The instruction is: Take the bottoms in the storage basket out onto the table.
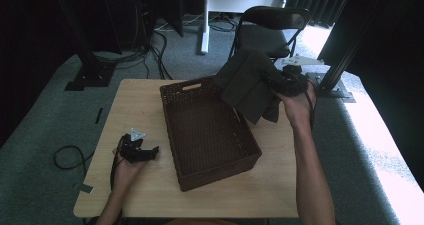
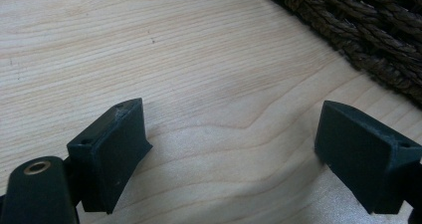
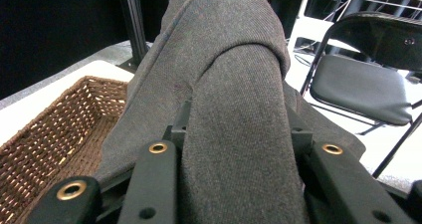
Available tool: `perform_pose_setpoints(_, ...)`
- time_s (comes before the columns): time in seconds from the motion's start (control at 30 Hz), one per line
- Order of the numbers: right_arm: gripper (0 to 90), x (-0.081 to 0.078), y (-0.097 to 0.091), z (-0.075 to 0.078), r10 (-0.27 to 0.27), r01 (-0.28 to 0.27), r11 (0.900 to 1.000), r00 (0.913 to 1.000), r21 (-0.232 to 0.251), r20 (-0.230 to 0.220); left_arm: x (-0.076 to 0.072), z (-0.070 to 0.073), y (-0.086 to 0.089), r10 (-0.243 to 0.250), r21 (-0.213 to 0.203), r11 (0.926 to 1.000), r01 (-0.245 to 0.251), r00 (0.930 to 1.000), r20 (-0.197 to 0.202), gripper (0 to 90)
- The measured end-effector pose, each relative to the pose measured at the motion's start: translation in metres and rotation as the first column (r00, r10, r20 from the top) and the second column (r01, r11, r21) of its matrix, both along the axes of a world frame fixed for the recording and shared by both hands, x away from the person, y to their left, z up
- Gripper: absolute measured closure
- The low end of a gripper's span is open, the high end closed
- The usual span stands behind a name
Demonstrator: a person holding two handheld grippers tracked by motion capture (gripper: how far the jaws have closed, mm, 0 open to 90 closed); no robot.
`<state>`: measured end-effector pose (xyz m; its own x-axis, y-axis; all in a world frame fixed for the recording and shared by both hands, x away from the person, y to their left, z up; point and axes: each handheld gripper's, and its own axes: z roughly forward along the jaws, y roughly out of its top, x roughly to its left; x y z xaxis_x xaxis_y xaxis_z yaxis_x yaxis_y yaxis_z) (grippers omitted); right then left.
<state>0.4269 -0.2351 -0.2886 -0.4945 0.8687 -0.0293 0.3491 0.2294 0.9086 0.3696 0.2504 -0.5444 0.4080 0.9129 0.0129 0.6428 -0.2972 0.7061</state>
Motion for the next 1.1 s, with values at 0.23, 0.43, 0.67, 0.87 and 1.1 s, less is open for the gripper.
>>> perform_pose_setpoints(0.23, 62.6, 0.001, -0.005, -0.005, -0.015, 0.015, 0.9999, 0.9999, -0.003, -0.005, 0.0, 0.0, 0.0, 0.0, 0.0, 1.0, 0.0, 1.0, 0.0, 13.1)
perform_pose_setpoints(0.43, 62.6, 0.004, -0.011, -0.01, -0.032, 0.032, 0.9995, 0.9994, 0.002, -0.012, 0.0, 0.0, 0.0, 0.0, 0.0, 1.0, 0.0, 1.0, 0.0, 13.1)
perform_pose_setpoints(0.67, 62.6, 0.005, -0.017, -0.017, -0.046, 0.046, 0.9989, 0.9988, 0.001, -0.019, 0.0, 0.0, 0.0, 0.001, 0.0, 1.0, -0.001, 1.0, 0.001, 13.1)
perform_pose_setpoints(0.87, 62.6, 0.007, -0.022, -0.023, -0.062, 0.062, 0.9981, 0.9978, -0.002, -0.023, 0.0, 0.0, 0.0, 0.0, 0.0, 1.0, 0.0, 1.0, 0.001, 13.1)
perform_pose_setpoints(1.1, 62.6, 0.006, -0.029, -0.029, -0.08, 0.08, 0.9968, 0.9966, 0.003, -0.022, 0.0, 0.0, 0.0, 0.0, 0.001, 1.0, 0.0, 1.0, 0.001, 13.1)
